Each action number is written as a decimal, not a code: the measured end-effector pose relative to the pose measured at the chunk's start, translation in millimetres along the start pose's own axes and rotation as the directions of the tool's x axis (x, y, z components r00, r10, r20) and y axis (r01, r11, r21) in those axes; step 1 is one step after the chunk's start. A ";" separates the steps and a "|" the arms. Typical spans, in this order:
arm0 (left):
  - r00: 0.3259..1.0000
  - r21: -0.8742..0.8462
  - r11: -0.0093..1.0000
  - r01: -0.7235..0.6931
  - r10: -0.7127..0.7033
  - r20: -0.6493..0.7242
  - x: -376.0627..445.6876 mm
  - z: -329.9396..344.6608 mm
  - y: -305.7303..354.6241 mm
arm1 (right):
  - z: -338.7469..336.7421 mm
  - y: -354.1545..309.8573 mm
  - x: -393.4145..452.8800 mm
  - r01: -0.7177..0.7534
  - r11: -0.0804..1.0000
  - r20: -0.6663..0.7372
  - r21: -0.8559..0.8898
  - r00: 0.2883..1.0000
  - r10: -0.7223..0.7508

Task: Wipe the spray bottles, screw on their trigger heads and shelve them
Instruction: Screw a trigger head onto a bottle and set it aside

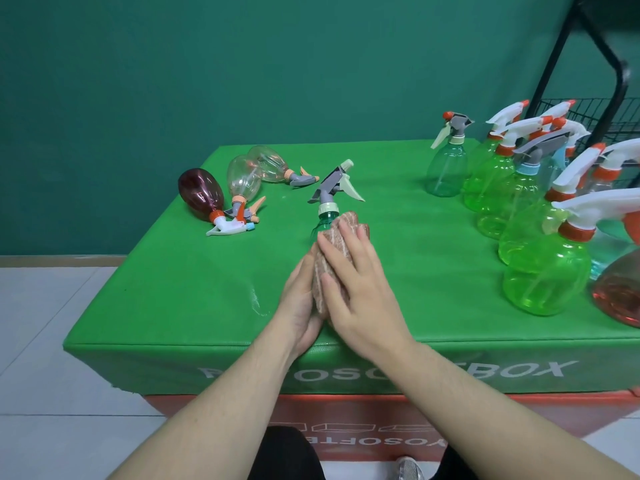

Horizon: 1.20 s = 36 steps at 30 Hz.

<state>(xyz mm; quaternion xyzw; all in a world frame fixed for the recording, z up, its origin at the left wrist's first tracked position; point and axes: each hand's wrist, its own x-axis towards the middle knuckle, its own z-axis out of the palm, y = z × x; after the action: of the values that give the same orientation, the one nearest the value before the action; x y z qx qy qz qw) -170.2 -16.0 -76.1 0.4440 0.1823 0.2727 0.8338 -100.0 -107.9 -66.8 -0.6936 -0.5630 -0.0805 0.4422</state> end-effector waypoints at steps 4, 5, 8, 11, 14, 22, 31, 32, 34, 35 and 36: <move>0.999 -0.040 0.998 -0.038 0.037 -0.024 -0.1 3.1 0.4 | -2.4 -0.3 22.1 -0.069 0.997 0.046 -0.021 0.997 0.070; 0.999 -0.046 0.999 -0.020 0.019 -0.038 -1.1 3.7 0.9 | -4.3 -1.5 27.6 -0.090 0.996 0.065 -0.023 0.994 0.091; 0.998 -0.036 0.998 0.048 -0.049 -0.044 -2.6 6.0 4.4 | -7.9 -5.7 46.4 -0.152 0.988 0.102 -0.029 0.983 0.155; 0.996 -0.072 0.994 0.076 -0.080 -0.048 -2.5 4.5 6.2 | -6.9 -8.1 61.9 -0.241 0.971 0.141 -0.009 0.960 0.240; 0.993 -0.113 0.989 0.092 -0.099 -0.058 -2.6 2.6 7.9 | -7.6 -7.1 69.0 -0.343 0.939 0.159 0.035 0.929 0.333; 0.998 -0.136 0.990 0.031 -0.039 -0.058 -5.9 2.7 7.0 | 5.7 -6.9 43.2 -0.237 0.968 0.105 0.084 0.968 0.228; 0.994 -0.123 0.989 0.084 -0.092 -0.056 -4.9 4.5 8.7 | 2.3 -3.6 -9.6 -0.039 0.956 0.121 -0.290 0.990 0.077; 0.995 -0.141 0.987 0.080 -0.088 -0.051 -4.3 4.0 7.9 | 3.3 -5.1 -13.0 -0.019 0.947 0.114 -0.320 0.992 0.058; 0.995 -0.170 0.983 0.073 -0.083 -0.055 -2.9 2.9 7.2 | 5.7 -6.7 -17.5 0.000 0.949 0.109 -0.315 0.993 0.036; 0.995 -0.180 0.980 0.080 -0.091 -0.051 -3.2 3.6 7.5 | 6.6 -7.0 -18.8 0.002 0.959 0.112 -0.285 0.993 0.031; 0.995 -0.185 0.979 0.087 -0.096 -0.039 -3.7 5.2 8.3 | 7.2 -7.4 -18.9 0.004 0.969 0.113 -0.246 0.993 0.025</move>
<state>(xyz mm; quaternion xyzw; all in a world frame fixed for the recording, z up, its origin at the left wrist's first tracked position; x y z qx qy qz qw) -172.7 -17.8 -66.1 0.3497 0.1967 0.2602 0.8782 -115.8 -116.4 -78.9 -0.7495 -0.5695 -0.1072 0.3200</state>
